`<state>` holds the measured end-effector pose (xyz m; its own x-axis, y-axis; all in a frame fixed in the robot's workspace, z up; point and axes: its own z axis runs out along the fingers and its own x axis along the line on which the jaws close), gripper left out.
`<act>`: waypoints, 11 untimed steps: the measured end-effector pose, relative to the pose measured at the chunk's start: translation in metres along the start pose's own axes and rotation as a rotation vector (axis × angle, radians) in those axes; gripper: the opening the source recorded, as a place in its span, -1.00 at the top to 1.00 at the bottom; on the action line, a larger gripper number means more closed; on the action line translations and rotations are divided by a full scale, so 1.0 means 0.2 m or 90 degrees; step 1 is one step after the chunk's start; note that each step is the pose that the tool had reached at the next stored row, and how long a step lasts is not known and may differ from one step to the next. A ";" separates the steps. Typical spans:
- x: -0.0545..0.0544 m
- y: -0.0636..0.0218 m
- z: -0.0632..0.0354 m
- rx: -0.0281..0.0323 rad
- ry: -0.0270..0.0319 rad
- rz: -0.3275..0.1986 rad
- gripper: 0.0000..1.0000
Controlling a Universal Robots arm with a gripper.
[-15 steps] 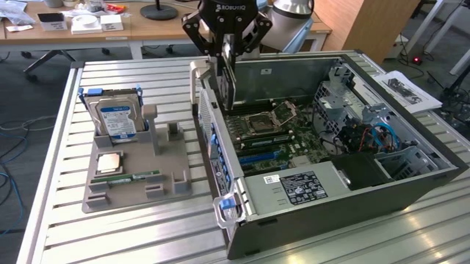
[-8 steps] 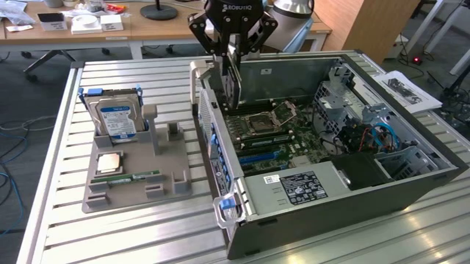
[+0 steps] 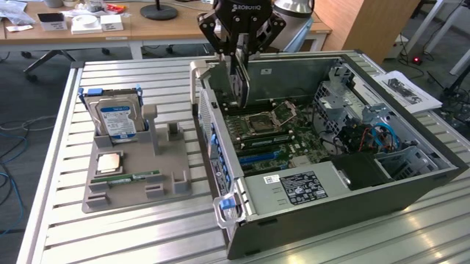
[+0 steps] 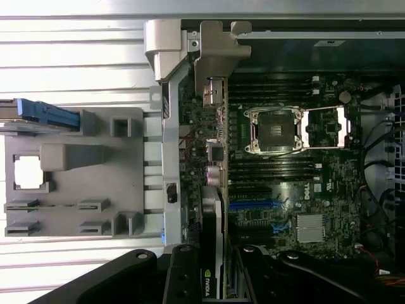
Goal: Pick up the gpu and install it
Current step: 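Pick up the gpu and move the gpu toward the slot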
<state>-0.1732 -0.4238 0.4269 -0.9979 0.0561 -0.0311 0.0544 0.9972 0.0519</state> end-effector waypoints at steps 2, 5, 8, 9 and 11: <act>-0.02 0.002 0.001 -0.0001 0.0000 0.000 0.47; -0.06 0.005 0.002 -0.0001 0.0000 0.000 0.47; -0.08 0.007 0.003 0.0000 0.0000 0.000 0.47; -0.08 0.007 0.003 -0.0001 0.0000 0.000 0.47; -0.08 0.007 0.003 -0.0001 0.0000 0.000 0.47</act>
<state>-0.1577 -0.4232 0.4269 -0.9979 0.0561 -0.0312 0.0545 0.9972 0.0520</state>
